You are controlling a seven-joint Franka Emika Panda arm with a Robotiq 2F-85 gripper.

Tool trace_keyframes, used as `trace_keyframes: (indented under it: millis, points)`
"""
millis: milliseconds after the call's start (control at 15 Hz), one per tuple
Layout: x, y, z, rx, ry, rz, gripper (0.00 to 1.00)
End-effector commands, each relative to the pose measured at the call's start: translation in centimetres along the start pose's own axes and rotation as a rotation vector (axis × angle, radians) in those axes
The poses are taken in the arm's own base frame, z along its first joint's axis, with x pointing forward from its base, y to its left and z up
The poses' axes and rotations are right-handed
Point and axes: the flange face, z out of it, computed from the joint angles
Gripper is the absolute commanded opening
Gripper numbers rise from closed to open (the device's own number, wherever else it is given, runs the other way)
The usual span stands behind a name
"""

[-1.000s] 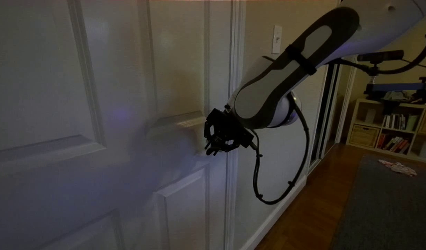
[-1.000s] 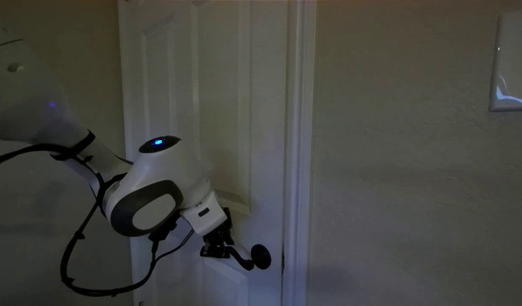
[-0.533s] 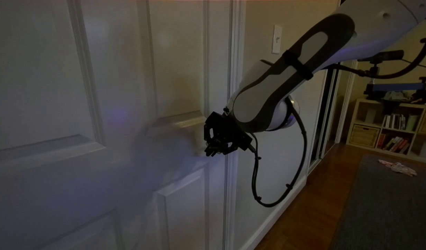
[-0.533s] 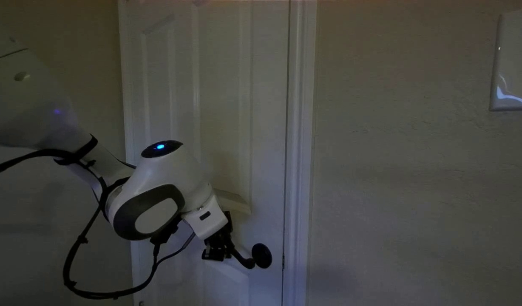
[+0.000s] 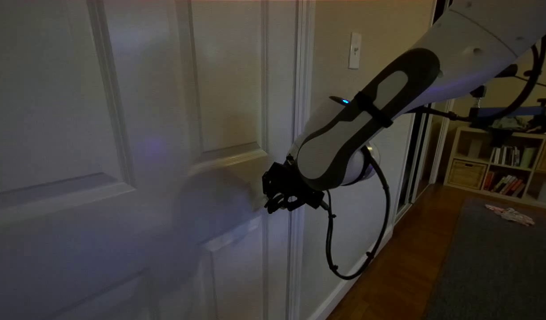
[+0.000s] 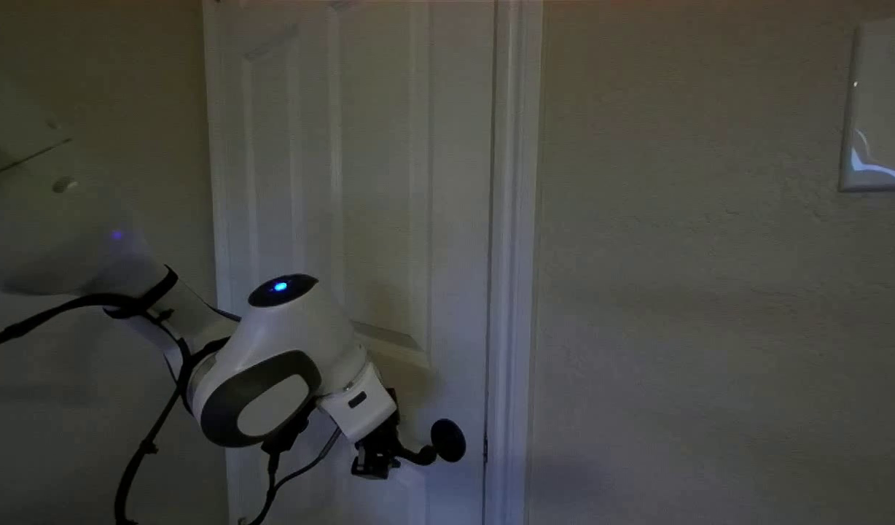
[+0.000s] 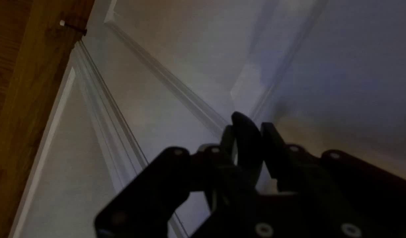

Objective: Open the door

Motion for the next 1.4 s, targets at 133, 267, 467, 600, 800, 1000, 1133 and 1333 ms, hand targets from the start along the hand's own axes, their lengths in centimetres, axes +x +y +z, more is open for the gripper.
trace_keyframes:
  millis: [133, 267, 467, 600, 800, 1000, 1133, 1333]
  points:
    - [0.0, 5.7, 2.0, -0.12, -0.004, 0.005, 0.11]
    - [-0.3, 6.7, 2.0, -0.141, -0.014, 0.016, 0.11]
    - [-0.6, 7.5, 2.2, -0.139, -0.024, 0.003, 0.11]
    - [-1.1, 7.4, 2.2, -0.125, -0.047, -0.021, 0.11]
    - [-1.4, 7.6, 1.9, -0.108, -0.062, -0.05, 0.11]
    - [-1.6, 7.8, 1.2, -0.087, -0.068, -0.055, 0.1]
    - [-1.6, 8.0, 0.8, -0.075, -0.067, -0.052, 0.1]
    - [-1.6, 8.1, 0.6, -0.058, -0.063, -0.051, 0.1]
